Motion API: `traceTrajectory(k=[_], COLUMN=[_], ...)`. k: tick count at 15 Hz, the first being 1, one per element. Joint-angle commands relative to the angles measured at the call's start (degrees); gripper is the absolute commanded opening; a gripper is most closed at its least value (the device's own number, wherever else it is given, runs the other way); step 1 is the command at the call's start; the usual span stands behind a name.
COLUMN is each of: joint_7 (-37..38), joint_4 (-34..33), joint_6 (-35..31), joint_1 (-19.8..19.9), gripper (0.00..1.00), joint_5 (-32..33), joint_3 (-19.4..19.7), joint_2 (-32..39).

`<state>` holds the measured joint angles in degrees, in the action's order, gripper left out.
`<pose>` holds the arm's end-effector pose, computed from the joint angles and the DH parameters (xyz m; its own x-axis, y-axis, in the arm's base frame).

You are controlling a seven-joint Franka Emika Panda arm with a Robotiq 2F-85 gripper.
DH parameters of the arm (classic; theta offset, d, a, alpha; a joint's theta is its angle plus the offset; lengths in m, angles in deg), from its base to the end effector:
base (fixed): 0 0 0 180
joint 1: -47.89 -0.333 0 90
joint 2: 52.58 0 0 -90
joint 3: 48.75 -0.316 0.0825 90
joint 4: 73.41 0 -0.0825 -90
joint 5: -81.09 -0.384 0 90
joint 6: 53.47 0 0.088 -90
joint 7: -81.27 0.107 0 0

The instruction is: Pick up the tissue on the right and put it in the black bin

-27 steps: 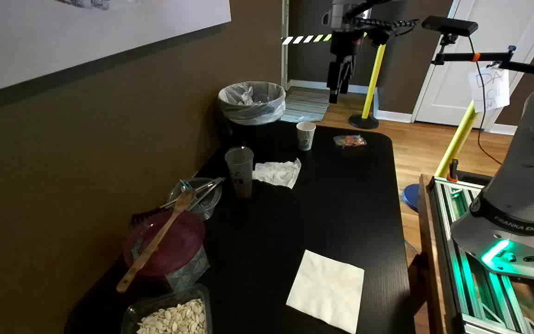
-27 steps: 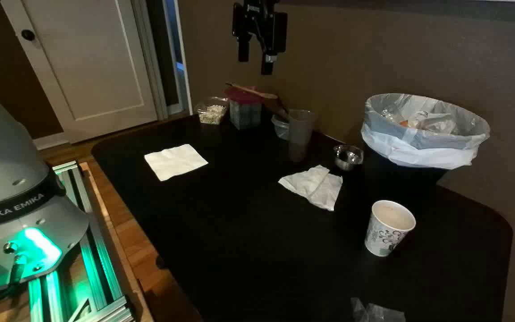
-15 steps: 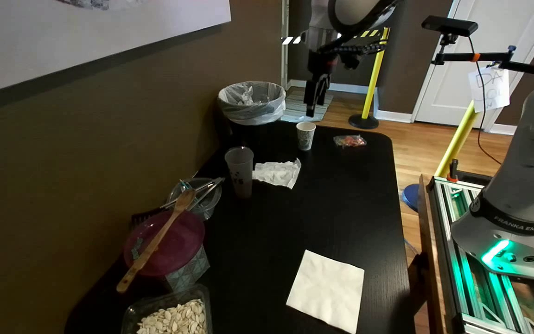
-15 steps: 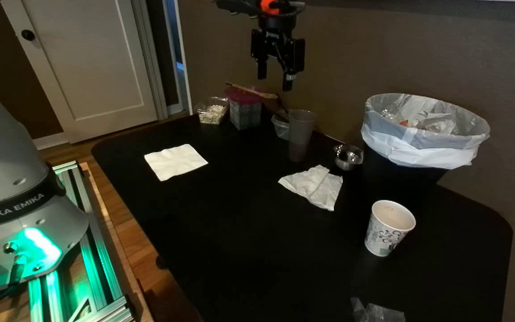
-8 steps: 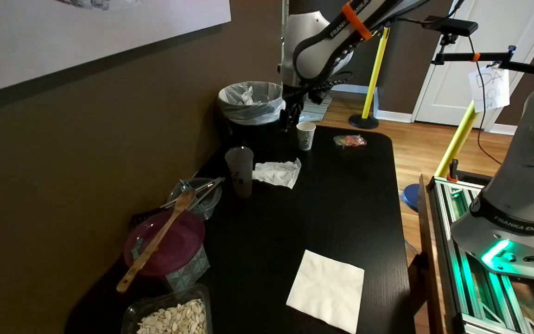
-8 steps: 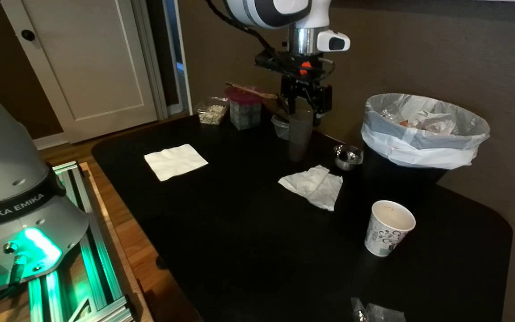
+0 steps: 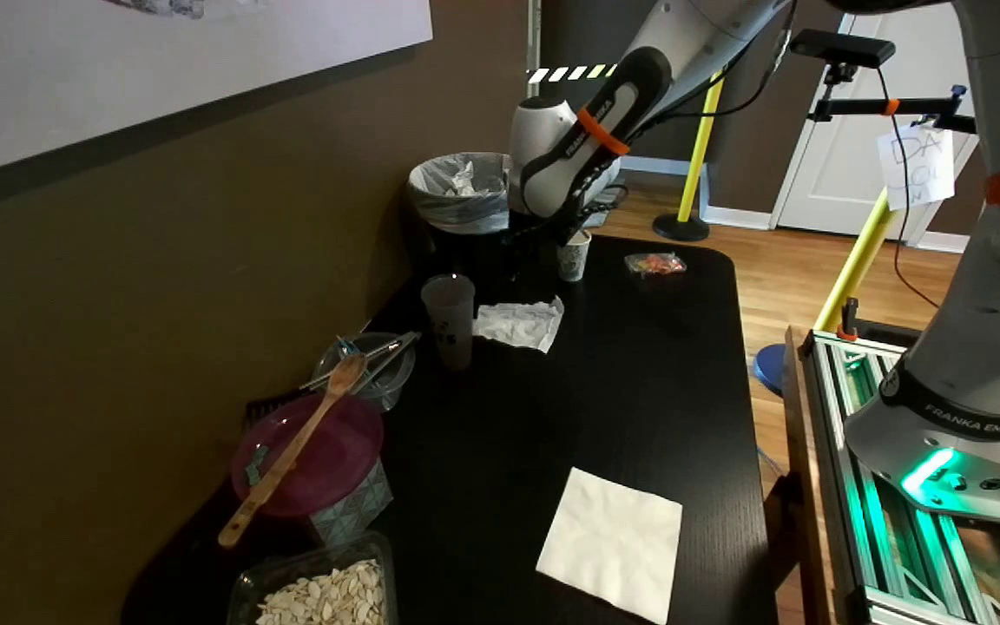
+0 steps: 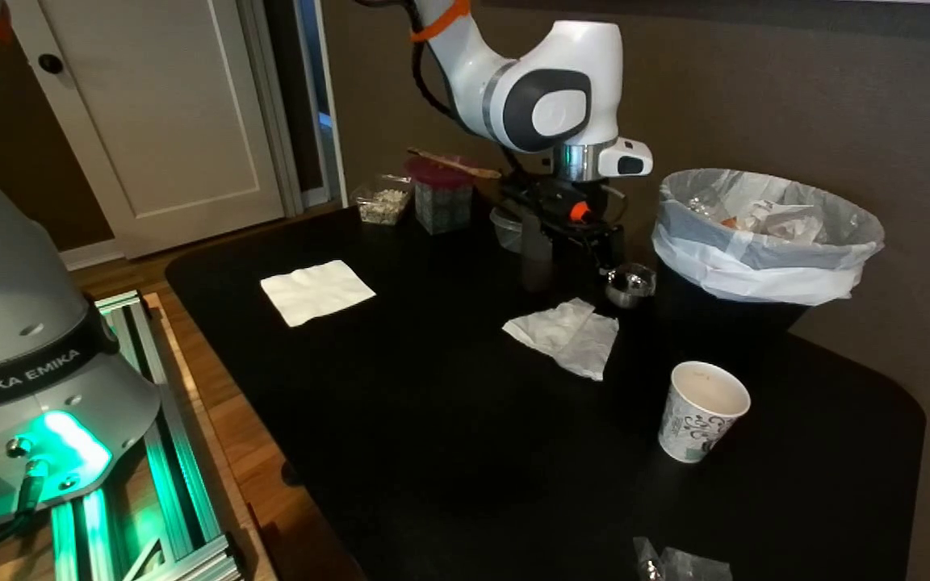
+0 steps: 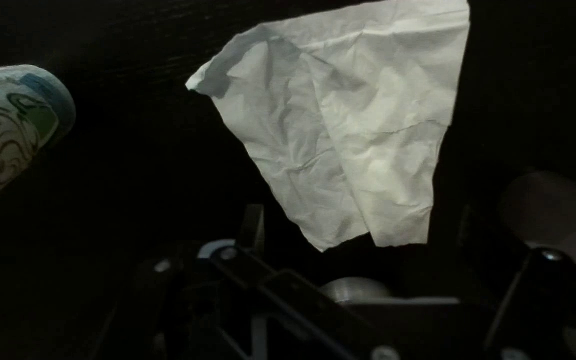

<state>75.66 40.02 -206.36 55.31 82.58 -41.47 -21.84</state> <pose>0.6082 -0.1556 0.2094 0.9839 -0.1054 0.1446 -0.1198 -0.9883 0.0946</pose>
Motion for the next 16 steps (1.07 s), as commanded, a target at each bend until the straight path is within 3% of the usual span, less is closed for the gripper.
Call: traceTrajectory(k=[1,10,11,12,16], joint_7=[3.5,4.3,4.1,3.9,2.6], joint_4=[-7.0,-16.4,-16.9,-17.5,-19.1], joint_6=[-1.6,0.2,0.6,1.0,4.6], joint_1=[0.5,1.9,2.2,2.4,3.4], gripper=[1.00,1.00,0.75,0.73,0.42], joint_5=[-0.7,-0.7,-0.8,-0.8,-1.0], joint_3=[-0.4,-0.8,-1.0,-1.1,-2.3], joint_2=[8.6,20.6,21.2,21.8,22.2])
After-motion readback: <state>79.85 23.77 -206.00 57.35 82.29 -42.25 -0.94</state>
